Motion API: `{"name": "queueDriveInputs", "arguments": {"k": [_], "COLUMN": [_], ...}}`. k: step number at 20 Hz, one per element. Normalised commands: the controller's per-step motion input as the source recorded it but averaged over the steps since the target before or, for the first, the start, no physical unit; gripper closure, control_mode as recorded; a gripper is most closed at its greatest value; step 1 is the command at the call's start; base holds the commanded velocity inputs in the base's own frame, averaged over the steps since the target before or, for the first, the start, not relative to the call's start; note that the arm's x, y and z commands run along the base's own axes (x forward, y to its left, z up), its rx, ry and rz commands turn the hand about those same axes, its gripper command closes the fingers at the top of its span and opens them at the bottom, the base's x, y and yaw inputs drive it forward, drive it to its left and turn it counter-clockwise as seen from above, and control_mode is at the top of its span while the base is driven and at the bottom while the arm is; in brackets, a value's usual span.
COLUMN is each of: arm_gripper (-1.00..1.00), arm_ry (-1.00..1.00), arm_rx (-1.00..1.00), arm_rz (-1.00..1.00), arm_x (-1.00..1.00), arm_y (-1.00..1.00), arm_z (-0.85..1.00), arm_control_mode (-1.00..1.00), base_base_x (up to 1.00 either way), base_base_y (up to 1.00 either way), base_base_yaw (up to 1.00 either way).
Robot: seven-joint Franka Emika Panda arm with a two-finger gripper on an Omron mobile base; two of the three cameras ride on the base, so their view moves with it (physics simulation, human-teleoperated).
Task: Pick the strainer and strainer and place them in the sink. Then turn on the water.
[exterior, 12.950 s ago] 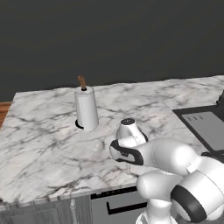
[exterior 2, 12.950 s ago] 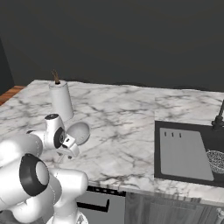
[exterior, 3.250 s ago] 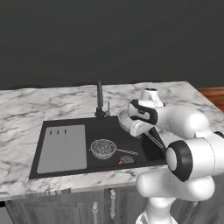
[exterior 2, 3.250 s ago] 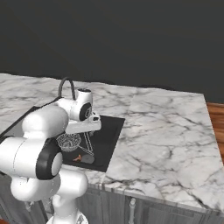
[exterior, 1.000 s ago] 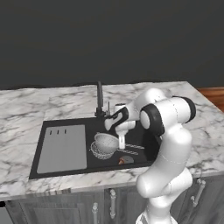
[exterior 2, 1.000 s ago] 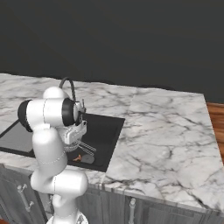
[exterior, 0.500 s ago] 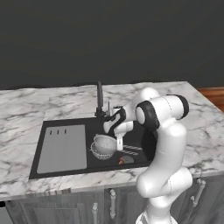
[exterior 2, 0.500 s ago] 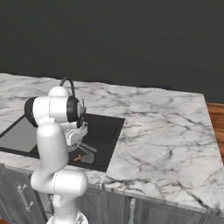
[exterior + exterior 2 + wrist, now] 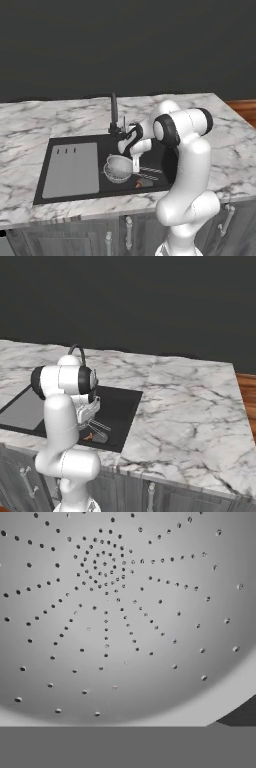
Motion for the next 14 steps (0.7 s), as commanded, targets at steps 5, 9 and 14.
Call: {"name": "queueDriveInputs", "arguments": {"k": [5, 9, 14], "arm_gripper": [-1.0, -1.0, -1.0], "arm_ry": [0.0, -0.01, 0.0], "arm_rx": [0.0, 0.01, 0.0], "arm_rz": [0.0, 0.0, 0.0], "arm_x": [-0.05, -0.06, -0.07], "arm_y": [0.0, -0.01, -0.01], "arm_z": [-0.02, 0.0, 0.17], "arm_control_mode": [-1.0, -1.0, -1.0], "base_base_x": [0.0, 0.0, 0.0], "base_base_y": [0.0, 0.0, 0.0], "base_base_yaw": [0.0, 0.0, 0.0]}}
